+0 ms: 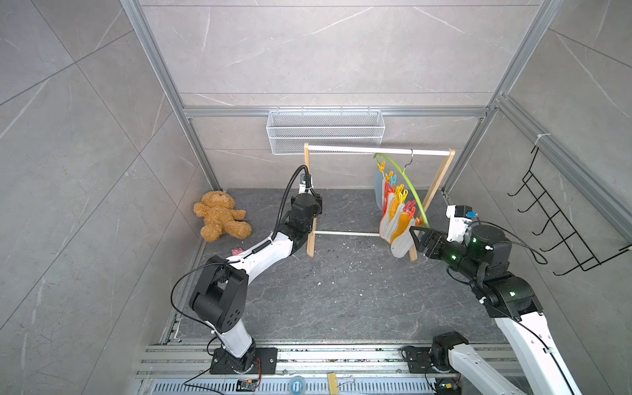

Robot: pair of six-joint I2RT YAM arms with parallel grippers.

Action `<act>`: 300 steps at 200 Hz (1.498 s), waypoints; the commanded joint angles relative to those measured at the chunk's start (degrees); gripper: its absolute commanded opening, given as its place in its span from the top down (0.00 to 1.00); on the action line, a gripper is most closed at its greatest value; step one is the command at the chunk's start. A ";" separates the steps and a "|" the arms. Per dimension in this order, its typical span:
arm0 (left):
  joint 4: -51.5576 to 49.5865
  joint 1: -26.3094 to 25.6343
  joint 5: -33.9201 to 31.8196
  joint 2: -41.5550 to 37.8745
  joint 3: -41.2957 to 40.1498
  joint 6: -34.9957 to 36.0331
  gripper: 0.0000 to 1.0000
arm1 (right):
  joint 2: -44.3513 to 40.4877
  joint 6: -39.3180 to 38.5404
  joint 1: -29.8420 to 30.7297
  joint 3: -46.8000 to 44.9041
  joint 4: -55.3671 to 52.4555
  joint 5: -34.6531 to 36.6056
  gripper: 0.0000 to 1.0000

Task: Take the shoe insoles off the hanger
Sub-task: Remove the insole from the hanger.

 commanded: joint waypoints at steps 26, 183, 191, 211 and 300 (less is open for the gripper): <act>-1.83 1.12 -6.64 -6.69 -2.76 -0.86 1.00 | 1.54 2.18 0.27 5.48 1.20 -6.29 0.22; -11.79 11.24 -5.20 -23.28 -15.97 -4.08 1.00 | 11.50 1.70 0.14 9.49 5.40 -7.54 0.20; -12.12 12.04 -4.71 -23.73 -16.42 -4.33 1.00 | 12.07 1.87 0.27 9.50 5.83 -7.84 0.20; -13.79 14.69 -1.23 -23.90 -16.49 -5.49 1.00 | 13.48 2.31 0.26 9.48 6.94 -9.11 0.20; -14.06 19.07 13.24 -15.51 -10.21 -4.24 1.00 | 17.55 1.98 0.27 9.09 9.46 -13.27 0.23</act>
